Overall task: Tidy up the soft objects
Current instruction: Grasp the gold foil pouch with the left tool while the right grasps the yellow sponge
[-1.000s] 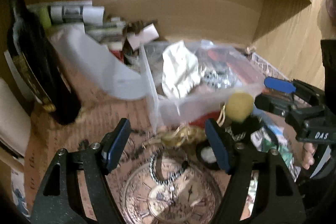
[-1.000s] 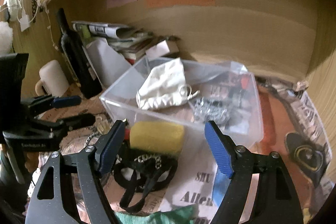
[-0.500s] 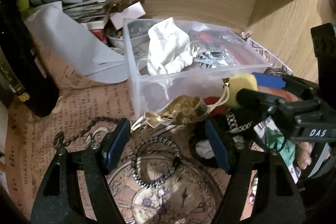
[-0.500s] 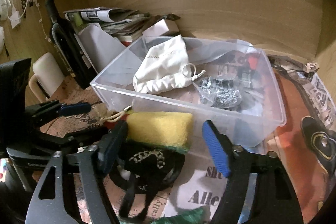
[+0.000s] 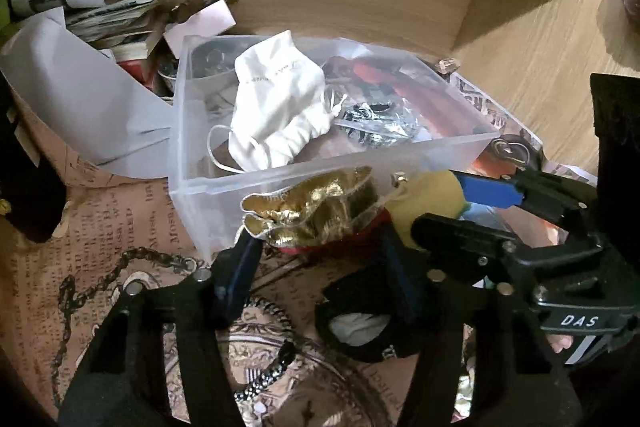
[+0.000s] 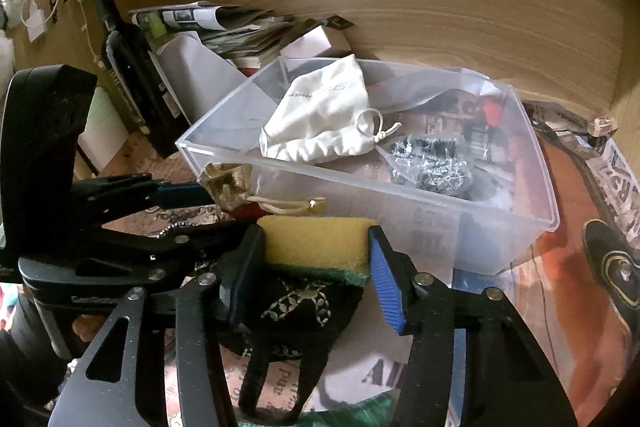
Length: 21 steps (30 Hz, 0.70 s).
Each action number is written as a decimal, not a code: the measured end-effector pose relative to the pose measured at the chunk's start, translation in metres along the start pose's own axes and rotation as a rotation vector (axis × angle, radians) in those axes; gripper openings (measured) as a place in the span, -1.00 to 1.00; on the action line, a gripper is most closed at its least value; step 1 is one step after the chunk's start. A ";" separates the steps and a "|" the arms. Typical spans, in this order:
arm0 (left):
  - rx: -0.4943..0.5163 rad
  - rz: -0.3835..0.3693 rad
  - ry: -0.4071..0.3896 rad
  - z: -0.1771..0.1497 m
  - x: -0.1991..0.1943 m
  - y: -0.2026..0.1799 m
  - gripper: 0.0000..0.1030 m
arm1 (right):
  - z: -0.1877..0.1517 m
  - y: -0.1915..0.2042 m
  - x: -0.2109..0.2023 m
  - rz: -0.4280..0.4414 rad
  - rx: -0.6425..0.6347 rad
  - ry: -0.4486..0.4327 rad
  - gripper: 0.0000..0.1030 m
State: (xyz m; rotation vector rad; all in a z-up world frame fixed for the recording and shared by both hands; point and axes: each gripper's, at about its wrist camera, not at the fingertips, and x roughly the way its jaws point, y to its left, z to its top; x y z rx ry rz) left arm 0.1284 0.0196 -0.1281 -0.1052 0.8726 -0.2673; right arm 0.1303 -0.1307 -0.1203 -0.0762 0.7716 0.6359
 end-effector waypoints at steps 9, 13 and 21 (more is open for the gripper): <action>-0.028 0.005 -0.005 -0.004 -0.005 0.005 -0.77 | 0.004 -0.006 -0.022 0.010 0.013 -0.051 -0.46; -0.027 0.009 -0.034 -0.009 -0.015 0.003 -0.78 | 0.007 -0.008 -0.029 0.003 0.010 -0.064 -0.48; -0.012 0.061 -0.139 -0.009 -0.057 -0.002 -0.80 | 0.008 -0.008 -0.038 0.003 0.005 -0.095 -0.62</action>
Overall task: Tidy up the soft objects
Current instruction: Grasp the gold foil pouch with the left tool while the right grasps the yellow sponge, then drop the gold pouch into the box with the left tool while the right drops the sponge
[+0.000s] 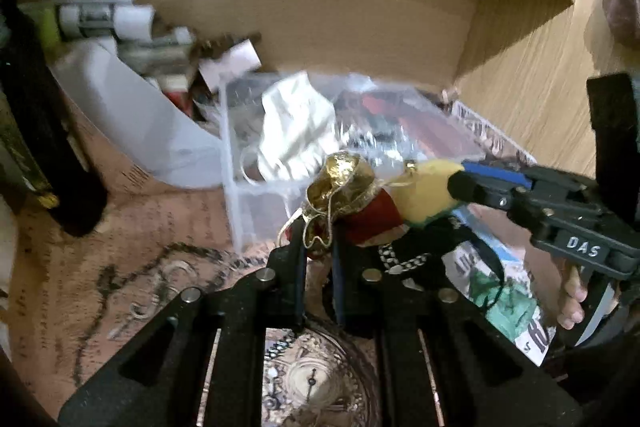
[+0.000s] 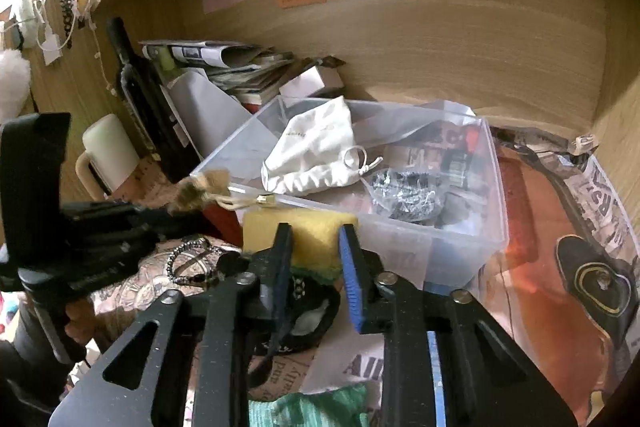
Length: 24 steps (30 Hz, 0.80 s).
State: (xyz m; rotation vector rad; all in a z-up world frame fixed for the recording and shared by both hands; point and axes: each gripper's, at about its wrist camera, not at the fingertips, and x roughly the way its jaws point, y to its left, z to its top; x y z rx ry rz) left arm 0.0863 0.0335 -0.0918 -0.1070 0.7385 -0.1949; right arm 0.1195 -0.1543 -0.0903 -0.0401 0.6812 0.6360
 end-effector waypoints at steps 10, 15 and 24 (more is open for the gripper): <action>0.009 0.038 -0.158 0.032 -0.042 0.000 -0.80 | 0.016 -0.010 -0.030 -0.048 0.005 -0.121 -0.70; 0.003 0.054 -0.199 0.052 -0.041 0.003 -0.80 | 0.027 -0.022 -0.034 -0.101 0.022 -0.157 -0.70; -0.025 0.019 -0.085 0.066 0.013 0.010 -0.80 | 0.031 -0.051 -0.001 -0.144 0.061 -0.071 -0.70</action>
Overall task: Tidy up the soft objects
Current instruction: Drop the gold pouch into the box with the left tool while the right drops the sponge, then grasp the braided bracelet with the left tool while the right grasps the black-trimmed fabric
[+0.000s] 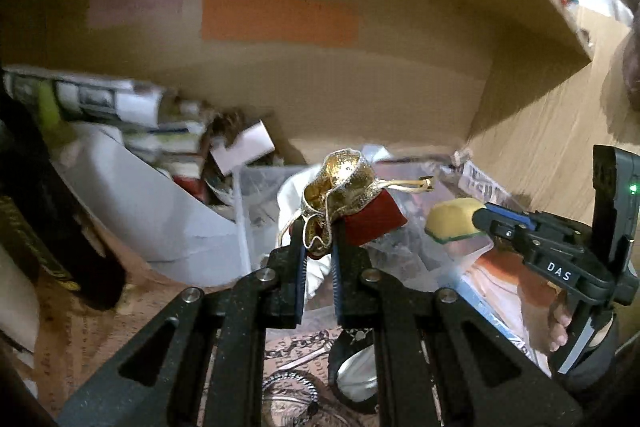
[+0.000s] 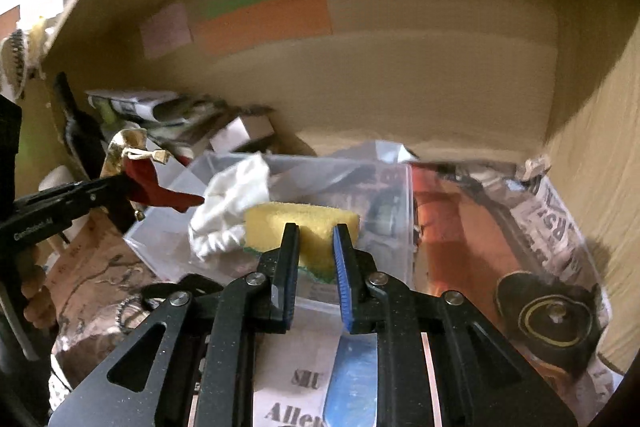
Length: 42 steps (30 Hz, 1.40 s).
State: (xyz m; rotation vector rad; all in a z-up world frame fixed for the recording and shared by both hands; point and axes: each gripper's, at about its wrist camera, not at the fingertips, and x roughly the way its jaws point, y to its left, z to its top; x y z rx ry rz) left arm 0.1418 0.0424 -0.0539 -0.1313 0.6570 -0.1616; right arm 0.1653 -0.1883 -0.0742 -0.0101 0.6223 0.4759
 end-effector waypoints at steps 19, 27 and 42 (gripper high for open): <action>0.059 0.030 0.147 -0.018 0.057 -0.014 -0.22 | -0.008 -0.004 0.019 -0.014 -0.026 0.098 -0.05; 0.025 0.032 0.100 -0.017 0.032 -0.005 0.04 | -0.002 0.006 -0.002 -0.003 -0.043 0.039 0.27; 0.024 0.092 0.037 -0.031 -0.021 0.015 0.41 | -0.016 0.044 -0.024 0.109 -0.098 0.024 0.71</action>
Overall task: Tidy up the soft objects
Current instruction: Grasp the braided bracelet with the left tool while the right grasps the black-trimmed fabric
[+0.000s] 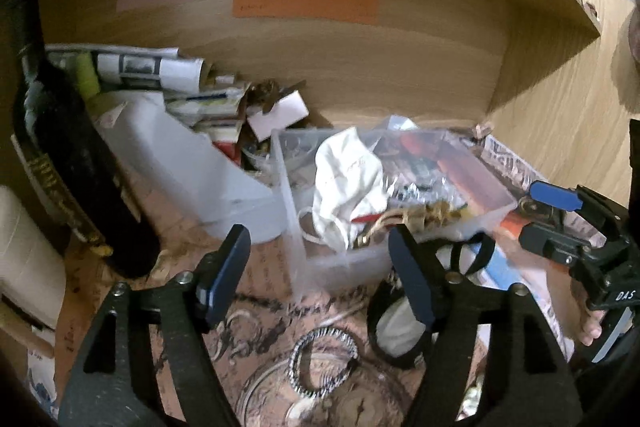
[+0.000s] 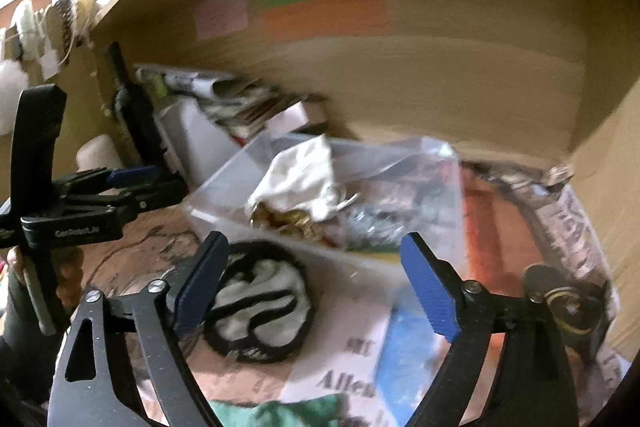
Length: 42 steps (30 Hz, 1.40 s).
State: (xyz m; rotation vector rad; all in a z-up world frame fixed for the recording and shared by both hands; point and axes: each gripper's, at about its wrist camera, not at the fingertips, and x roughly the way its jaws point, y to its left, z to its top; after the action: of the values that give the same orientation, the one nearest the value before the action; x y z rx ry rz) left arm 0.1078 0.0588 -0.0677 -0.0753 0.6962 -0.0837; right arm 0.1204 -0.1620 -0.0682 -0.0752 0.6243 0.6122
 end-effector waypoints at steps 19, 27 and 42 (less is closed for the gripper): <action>-0.005 -0.035 0.260 -0.079 0.037 0.005 0.43 | -0.044 0.037 0.058 0.119 -0.032 0.278 0.71; -0.007 -0.032 0.245 -0.084 0.040 0.002 0.40 | -0.048 0.037 0.069 0.089 -0.057 0.306 0.43; -0.003 -0.043 0.216 -0.083 0.035 -0.001 -0.43 | -0.050 0.038 0.065 0.108 -0.089 0.284 -0.64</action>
State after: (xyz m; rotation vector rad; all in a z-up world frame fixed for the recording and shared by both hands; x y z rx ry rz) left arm 0.0808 0.0508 -0.1537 -0.0849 0.9110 -0.1336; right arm 0.1148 -0.1100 -0.1413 -0.2155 0.8798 0.7410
